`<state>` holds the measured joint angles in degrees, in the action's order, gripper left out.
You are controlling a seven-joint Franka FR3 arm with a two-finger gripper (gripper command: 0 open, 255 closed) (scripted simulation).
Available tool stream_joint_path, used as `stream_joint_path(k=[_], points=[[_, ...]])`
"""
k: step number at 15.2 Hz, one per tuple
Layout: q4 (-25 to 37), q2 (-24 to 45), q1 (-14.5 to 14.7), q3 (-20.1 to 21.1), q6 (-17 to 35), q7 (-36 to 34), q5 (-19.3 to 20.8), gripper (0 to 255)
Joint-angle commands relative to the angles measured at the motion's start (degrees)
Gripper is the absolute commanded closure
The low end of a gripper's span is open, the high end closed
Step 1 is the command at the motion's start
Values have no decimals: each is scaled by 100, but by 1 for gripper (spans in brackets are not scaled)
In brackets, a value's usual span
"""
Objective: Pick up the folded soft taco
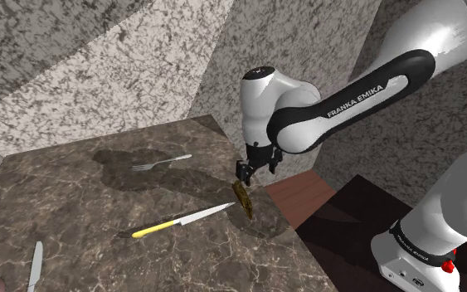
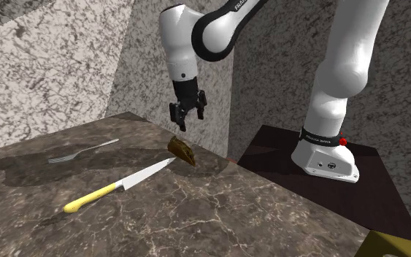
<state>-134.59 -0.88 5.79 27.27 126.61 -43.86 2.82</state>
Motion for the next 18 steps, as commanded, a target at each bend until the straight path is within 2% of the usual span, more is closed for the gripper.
stream_joint_path(k=[1, 4, 14, 15, 18], points=[[320, 523, 33, 48, 157, -380, 301, 0], [793, 1253, 215, 33, 330, -944, 743, 0], [724, 1740, 327, -113, 816, -1206, 1099, 0], [716, 1740, 328, -113, 824, -1209, 1100, 255], [711, 1740, 326, -115, 830, -1209, 1102, 255]])
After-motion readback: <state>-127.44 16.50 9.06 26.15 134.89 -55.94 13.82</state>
